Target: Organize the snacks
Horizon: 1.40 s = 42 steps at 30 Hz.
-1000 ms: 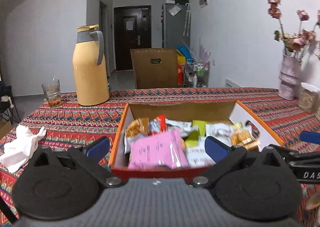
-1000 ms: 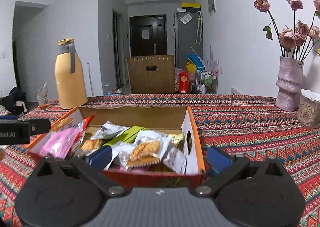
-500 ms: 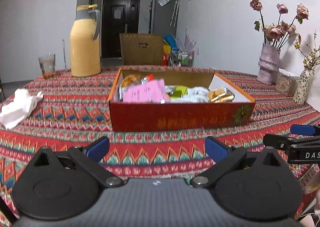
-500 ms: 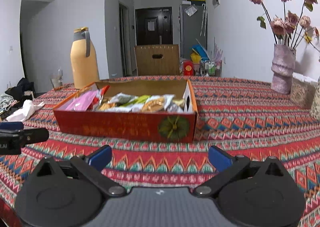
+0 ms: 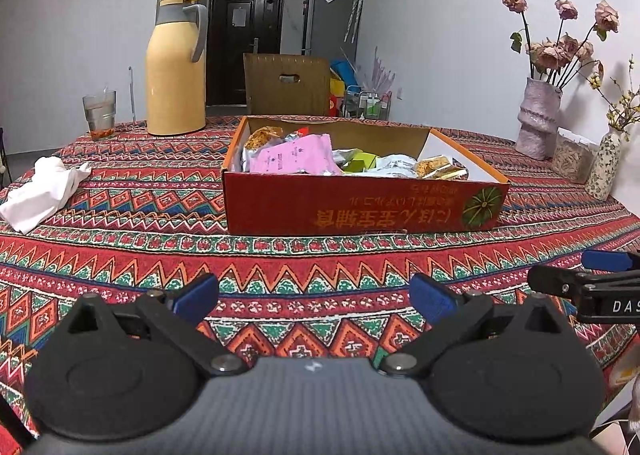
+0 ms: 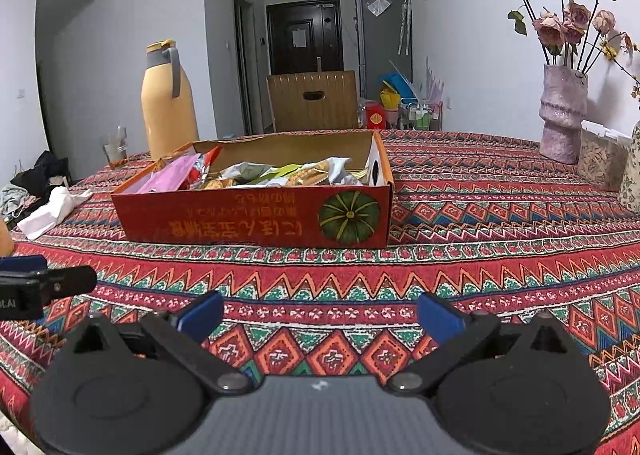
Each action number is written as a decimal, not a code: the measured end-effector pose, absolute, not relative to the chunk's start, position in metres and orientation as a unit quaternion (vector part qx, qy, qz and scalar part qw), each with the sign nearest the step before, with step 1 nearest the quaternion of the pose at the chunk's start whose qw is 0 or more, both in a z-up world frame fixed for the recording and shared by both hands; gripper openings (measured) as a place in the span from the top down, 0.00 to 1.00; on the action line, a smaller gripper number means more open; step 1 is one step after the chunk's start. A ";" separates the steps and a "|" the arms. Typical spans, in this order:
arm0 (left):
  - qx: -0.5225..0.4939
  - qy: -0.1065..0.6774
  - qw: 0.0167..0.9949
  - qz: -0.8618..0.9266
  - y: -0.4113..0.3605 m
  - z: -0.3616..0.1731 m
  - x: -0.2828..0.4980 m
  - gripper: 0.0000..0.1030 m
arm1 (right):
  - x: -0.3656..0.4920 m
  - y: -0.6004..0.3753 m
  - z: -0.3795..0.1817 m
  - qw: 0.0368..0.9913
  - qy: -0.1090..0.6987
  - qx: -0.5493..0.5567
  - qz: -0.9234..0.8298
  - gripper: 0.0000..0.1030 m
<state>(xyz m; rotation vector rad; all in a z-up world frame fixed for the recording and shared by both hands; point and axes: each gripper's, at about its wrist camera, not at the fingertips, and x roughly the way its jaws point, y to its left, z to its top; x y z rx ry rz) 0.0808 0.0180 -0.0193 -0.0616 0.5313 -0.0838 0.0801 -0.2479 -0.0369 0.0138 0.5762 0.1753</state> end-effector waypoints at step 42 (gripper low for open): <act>-0.033 0.263 0.963 -0.045 0.018 -0.020 0.076 0.00 | 0.077 -0.247 -0.038 0.953 0.288 0.009 0.088 0.00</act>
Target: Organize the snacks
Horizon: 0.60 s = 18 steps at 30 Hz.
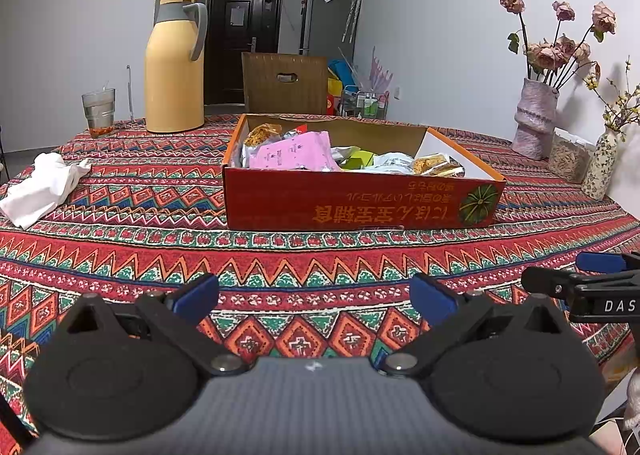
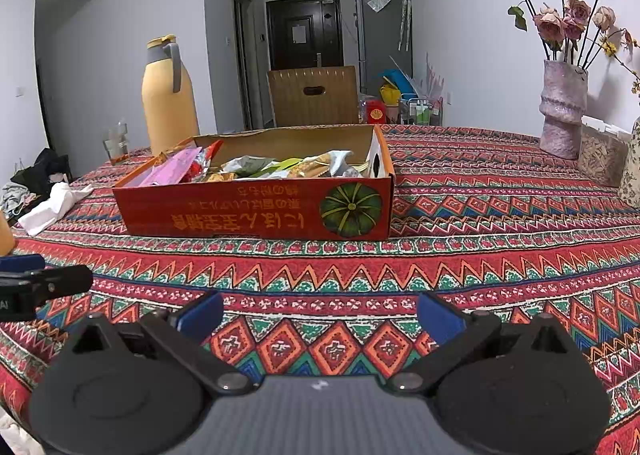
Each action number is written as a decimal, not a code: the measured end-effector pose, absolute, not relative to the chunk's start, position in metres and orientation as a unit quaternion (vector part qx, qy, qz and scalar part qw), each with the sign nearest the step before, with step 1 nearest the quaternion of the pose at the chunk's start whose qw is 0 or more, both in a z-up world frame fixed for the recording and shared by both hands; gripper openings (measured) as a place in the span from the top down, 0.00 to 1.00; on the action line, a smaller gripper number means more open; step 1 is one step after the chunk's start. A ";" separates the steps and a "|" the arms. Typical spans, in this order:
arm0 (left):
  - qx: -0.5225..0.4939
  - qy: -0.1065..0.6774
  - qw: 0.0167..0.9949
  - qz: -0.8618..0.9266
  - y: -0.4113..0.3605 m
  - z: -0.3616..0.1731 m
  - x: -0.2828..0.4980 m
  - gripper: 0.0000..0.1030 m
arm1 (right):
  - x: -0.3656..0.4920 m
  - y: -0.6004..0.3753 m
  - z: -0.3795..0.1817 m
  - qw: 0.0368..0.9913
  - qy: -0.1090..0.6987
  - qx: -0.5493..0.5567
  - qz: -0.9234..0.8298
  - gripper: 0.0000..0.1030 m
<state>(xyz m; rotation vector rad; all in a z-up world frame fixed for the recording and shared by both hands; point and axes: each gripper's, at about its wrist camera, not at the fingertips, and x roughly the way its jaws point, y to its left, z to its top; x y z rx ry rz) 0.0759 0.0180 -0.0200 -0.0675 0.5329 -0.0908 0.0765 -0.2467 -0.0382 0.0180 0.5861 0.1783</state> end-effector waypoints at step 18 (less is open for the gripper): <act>-0.038 0.262 0.963 -0.047 0.020 -0.020 0.076 0.00 | 0.076 -0.247 -0.039 0.953 0.290 0.009 0.087 0.00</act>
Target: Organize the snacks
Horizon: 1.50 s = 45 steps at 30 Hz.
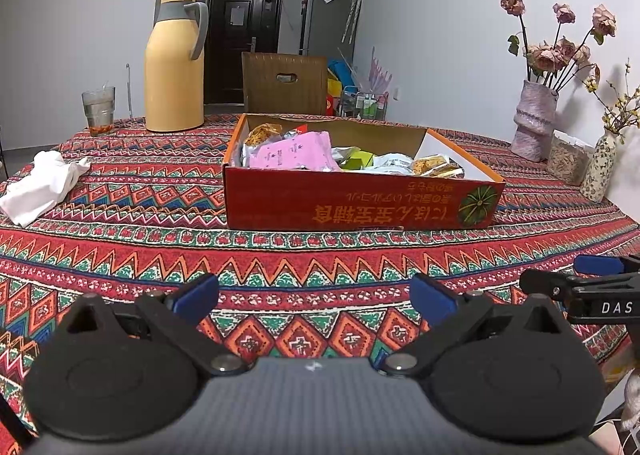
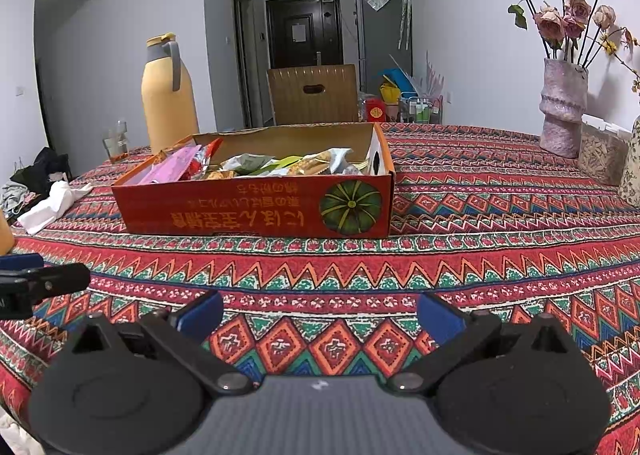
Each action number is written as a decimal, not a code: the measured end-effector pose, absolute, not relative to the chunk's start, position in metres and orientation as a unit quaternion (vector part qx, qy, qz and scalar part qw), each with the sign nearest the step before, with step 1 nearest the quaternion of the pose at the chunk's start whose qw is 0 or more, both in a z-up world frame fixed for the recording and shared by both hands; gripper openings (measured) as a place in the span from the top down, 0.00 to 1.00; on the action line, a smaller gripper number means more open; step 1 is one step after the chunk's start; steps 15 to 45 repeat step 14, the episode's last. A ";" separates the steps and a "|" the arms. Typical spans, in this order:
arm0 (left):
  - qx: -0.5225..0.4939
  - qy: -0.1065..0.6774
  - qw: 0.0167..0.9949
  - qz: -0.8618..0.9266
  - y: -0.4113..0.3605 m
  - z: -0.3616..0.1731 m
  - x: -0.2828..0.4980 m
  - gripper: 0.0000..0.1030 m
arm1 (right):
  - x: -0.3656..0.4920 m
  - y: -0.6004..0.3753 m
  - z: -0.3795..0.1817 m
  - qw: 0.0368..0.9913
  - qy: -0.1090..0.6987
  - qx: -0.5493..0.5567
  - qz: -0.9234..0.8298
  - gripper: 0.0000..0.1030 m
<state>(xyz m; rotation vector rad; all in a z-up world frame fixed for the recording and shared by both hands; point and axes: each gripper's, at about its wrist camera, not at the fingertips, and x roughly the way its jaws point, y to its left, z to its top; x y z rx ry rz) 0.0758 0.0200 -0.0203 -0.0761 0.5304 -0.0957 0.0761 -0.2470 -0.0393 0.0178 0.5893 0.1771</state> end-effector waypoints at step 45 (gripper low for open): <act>-0.039 0.256 0.965 -0.049 0.019 -0.018 0.079 0.00 | 0.077 -0.248 -0.045 0.951 0.295 0.008 0.088 0.00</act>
